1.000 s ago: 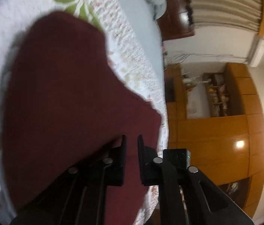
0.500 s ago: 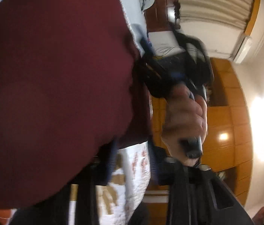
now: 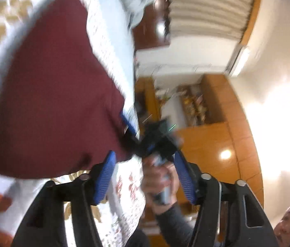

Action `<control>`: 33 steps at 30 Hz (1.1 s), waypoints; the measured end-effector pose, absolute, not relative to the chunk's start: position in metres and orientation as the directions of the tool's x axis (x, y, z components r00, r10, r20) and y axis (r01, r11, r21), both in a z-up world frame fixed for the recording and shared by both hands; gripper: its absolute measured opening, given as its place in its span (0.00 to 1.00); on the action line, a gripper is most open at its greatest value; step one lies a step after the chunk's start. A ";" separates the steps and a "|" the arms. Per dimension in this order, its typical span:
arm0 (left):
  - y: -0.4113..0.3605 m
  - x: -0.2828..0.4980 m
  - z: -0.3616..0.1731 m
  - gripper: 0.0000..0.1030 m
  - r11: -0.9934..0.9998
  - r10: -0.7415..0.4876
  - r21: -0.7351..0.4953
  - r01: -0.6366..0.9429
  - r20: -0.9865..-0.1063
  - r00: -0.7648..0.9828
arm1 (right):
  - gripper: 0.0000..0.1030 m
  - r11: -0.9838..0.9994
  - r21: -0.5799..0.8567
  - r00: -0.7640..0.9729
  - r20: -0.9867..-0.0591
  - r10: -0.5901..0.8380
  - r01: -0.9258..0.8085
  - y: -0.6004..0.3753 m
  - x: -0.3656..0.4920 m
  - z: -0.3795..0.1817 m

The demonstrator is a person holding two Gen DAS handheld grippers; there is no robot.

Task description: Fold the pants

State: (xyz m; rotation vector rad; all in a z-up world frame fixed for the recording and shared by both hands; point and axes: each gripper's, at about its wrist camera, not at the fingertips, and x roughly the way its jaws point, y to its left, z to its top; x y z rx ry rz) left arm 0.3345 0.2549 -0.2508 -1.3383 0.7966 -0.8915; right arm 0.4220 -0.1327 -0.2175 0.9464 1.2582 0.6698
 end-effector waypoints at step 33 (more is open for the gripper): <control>0.201 0.033 -0.003 0.84 0.982 -0.057 -0.167 -0.085 -0.695 0.717 | 0.95 0.932 0.299 0.542 -0.758 0.362 -0.205 -0.185 0.059 -0.032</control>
